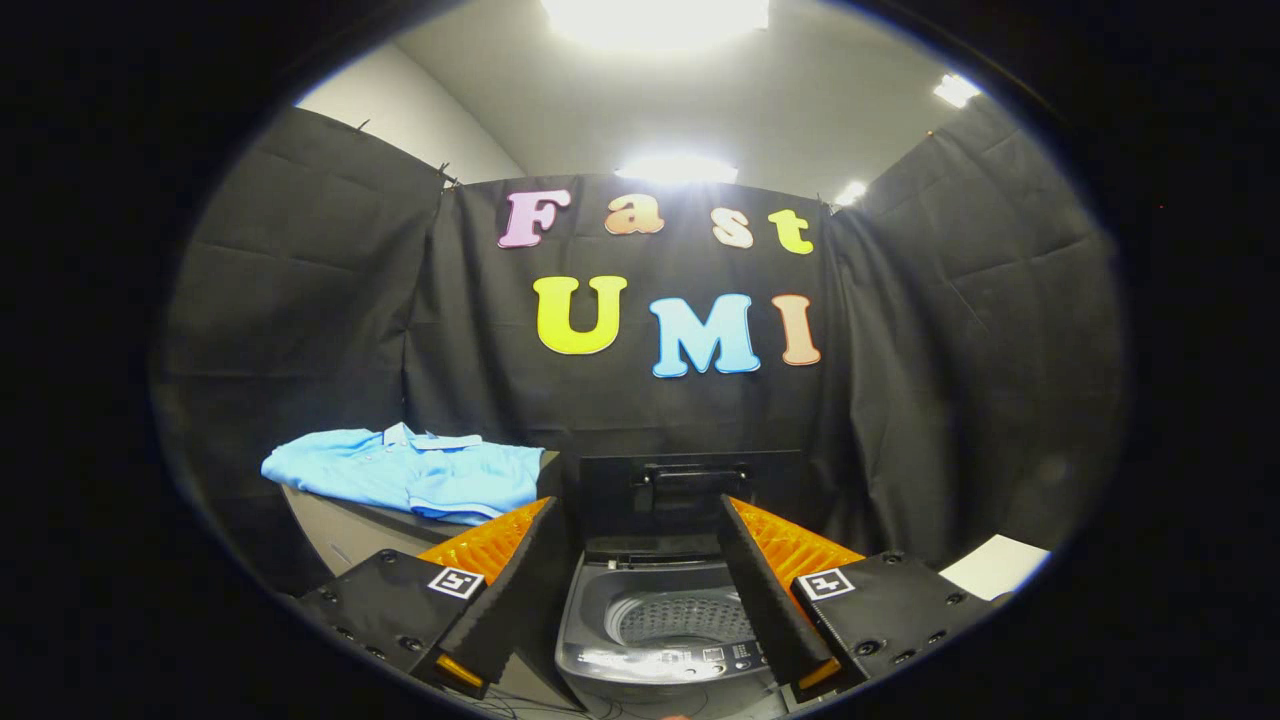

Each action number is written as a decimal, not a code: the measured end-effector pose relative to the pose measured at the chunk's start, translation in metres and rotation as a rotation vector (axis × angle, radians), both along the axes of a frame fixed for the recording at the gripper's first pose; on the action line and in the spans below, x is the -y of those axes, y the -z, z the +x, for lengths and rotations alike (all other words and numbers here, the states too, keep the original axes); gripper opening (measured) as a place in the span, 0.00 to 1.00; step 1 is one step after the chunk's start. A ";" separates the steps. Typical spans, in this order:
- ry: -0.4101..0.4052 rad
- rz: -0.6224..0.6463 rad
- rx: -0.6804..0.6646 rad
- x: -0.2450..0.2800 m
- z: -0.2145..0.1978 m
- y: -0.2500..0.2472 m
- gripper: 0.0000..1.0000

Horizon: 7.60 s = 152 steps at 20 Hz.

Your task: Put the clothes into the washing machine and then close the washing machine lid.

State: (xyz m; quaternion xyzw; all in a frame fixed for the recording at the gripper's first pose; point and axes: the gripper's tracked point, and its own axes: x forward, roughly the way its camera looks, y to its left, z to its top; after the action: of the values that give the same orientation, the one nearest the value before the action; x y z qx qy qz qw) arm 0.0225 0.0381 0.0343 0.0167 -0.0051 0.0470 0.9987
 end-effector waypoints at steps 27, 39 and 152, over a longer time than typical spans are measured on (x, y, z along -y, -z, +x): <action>-0.469 -0.021 -0.159 -0.215 0.098 -0.054 0.98; -0.577 -0.029 -0.347 -0.280 0.139 -0.040 0.98; -0.224 0.137 -0.441 0.031 0.198 0.013 0.01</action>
State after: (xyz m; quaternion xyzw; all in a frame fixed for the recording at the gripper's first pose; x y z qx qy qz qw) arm 0.2204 0.0070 0.0215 0.0948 0.2117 0.1524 0.9607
